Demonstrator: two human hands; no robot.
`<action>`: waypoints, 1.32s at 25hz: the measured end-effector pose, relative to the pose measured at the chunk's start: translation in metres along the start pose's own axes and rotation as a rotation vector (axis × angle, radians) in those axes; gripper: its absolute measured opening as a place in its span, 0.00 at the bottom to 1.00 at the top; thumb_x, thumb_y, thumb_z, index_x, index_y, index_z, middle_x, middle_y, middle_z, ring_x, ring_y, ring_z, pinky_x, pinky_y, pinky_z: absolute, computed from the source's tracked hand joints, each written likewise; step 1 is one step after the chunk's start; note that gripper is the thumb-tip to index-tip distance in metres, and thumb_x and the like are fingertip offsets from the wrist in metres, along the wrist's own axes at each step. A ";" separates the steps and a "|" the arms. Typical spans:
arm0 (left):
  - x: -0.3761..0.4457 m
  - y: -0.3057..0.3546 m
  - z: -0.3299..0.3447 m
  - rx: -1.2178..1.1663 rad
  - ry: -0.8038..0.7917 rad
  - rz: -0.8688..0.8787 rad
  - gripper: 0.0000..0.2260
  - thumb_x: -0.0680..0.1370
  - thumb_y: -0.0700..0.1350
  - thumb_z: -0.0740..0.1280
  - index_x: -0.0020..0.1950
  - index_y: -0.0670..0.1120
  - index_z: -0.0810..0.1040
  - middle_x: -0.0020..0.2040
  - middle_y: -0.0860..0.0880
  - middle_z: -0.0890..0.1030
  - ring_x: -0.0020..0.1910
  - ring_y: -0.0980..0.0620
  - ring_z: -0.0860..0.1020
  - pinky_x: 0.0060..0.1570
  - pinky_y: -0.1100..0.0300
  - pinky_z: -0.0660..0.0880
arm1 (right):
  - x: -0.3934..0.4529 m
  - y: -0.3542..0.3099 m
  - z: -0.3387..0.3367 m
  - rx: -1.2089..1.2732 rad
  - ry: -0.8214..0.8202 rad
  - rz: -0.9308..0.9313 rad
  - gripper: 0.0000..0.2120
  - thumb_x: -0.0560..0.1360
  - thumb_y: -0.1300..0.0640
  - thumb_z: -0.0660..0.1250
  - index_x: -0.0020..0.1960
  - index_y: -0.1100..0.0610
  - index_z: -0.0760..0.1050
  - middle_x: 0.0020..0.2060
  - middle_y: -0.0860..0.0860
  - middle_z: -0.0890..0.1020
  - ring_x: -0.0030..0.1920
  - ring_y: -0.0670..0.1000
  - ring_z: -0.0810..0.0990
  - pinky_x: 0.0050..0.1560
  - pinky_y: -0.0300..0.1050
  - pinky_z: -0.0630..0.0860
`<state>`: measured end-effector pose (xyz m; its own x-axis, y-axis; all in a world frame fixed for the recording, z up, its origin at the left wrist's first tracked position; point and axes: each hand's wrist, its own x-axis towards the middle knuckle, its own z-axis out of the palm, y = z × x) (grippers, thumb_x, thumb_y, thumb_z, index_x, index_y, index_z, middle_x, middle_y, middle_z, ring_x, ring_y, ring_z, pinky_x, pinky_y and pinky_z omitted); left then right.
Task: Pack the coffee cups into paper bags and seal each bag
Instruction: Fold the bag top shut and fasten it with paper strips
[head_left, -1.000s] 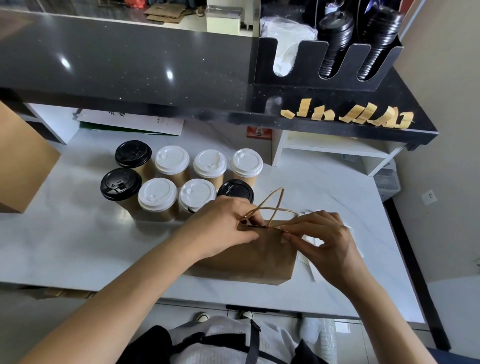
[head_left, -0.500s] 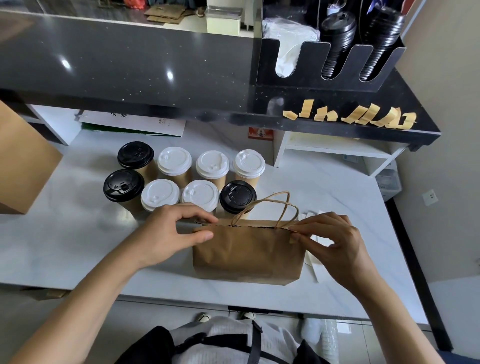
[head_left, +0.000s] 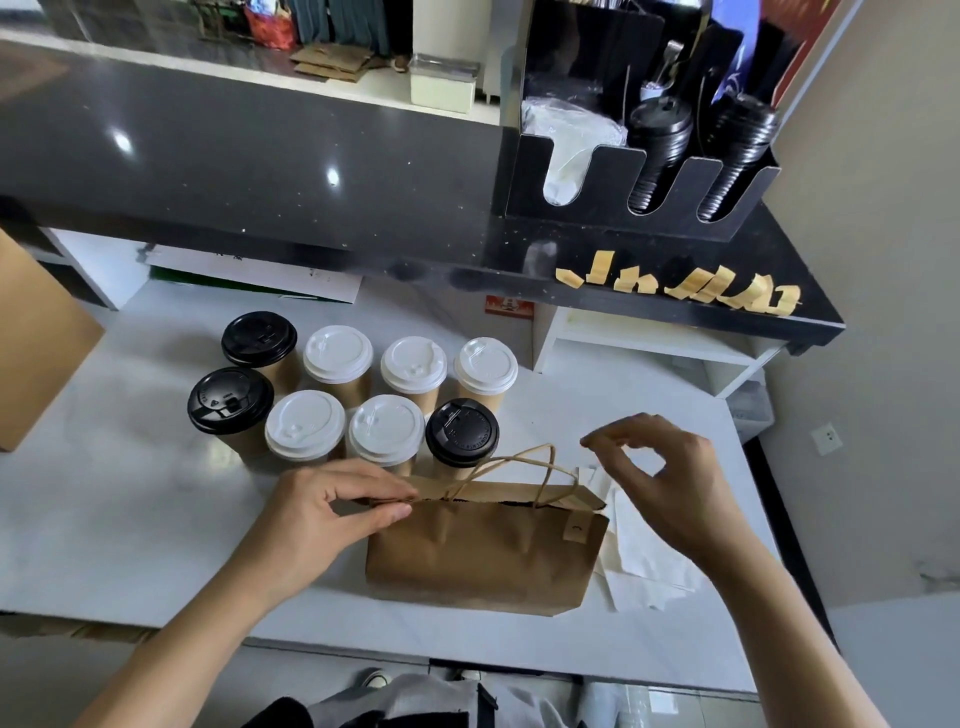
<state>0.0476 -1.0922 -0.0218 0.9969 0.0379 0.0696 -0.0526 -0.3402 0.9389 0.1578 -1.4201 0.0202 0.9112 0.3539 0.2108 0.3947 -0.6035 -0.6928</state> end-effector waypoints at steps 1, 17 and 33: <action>0.000 -0.001 0.000 -0.014 0.000 -0.006 0.08 0.70 0.46 0.77 0.48 0.57 0.89 0.50 0.54 0.87 0.52 0.55 0.85 0.56 0.66 0.77 | 0.014 -0.002 0.000 -0.028 0.049 -0.001 0.05 0.78 0.51 0.69 0.47 0.43 0.83 0.43 0.34 0.84 0.48 0.41 0.82 0.47 0.32 0.76; -0.001 -0.002 -0.007 -0.051 -0.076 -0.095 0.08 0.72 0.50 0.78 0.50 0.60 0.88 0.52 0.57 0.86 0.55 0.57 0.83 0.57 0.70 0.73 | 0.176 -0.006 0.033 0.214 0.292 0.482 0.17 0.78 0.55 0.72 0.65 0.57 0.78 0.47 0.49 0.85 0.34 0.45 0.86 0.34 0.40 0.82; -0.005 0.007 -0.019 0.116 -0.177 -0.024 0.11 0.77 0.44 0.75 0.58 0.56 0.86 0.57 0.63 0.83 0.60 0.62 0.80 0.62 0.70 0.71 | 0.182 -0.017 0.026 0.061 0.394 0.288 0.04 0.77 0.58 0.72 0.45 0.50 0.78 0.42 0.45 0.84 0.35 0.50 0.86 0.36 0.40 0.77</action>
<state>0.0413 -1.0770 -0.0096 0.9931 -0.1153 -0.0225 -0.0318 -0.4478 0.8936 0.3140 -1.3265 0.0527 0.9623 -0.1260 0.2410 0.1228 -0.5896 -0.7983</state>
